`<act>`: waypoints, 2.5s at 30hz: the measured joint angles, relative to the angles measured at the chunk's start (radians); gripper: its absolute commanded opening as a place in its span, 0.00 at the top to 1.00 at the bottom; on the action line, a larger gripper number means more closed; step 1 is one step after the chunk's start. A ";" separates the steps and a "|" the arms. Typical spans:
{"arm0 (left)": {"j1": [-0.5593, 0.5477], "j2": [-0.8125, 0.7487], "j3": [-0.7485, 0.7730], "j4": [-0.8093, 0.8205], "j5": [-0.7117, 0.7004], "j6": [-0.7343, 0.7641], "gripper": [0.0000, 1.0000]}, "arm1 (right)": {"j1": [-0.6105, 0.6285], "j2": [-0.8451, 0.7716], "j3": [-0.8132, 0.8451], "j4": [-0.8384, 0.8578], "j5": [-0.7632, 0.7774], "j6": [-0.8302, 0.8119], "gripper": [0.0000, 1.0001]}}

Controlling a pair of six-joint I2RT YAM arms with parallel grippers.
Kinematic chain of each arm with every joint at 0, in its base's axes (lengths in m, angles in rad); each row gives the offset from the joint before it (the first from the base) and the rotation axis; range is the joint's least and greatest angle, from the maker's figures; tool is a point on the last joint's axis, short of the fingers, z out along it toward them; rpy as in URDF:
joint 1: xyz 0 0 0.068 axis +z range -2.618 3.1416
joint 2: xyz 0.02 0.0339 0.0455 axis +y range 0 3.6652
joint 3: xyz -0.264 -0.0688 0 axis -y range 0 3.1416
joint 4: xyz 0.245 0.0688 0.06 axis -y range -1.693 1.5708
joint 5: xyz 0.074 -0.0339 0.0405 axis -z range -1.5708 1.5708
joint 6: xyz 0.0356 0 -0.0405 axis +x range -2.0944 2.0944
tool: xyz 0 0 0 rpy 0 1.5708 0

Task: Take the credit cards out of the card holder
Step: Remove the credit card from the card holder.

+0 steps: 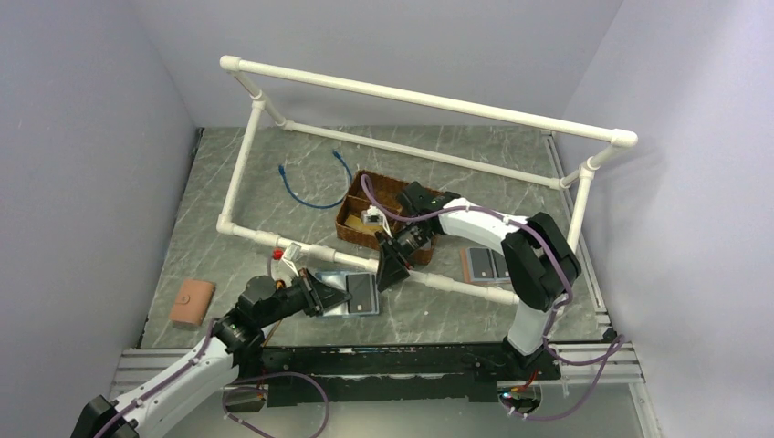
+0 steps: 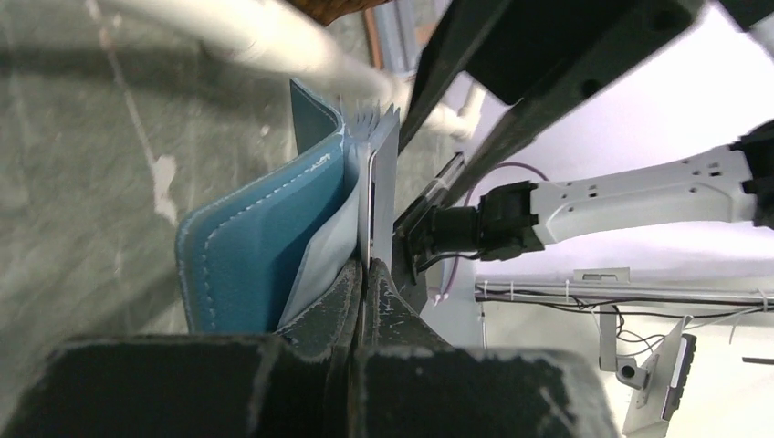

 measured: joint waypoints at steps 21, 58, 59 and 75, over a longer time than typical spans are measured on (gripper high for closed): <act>0.000 0.495 0.027 0.060 0.060 -0.007 1.00 | 0.281 -0.262 -0.320 0.175 0.351 -0.510 0.56; 0.047 0.602 0.063 0.066 0.132 0.097 1.00 | 0.344 -0.163 -0.314 0.202 0.619 -0.589 0.53; 0.049 0.616 0.064 0.078 0.139 0.097 1.00 | 0.346 -0.161 -0.309 0.198 0.624 -0.583 0.53; 0.061 0.542 0.069 -0.019 0.132 0.129 1.00 | 0.395 -0.112 -0.241 0.178 0.727 -0.578 0.79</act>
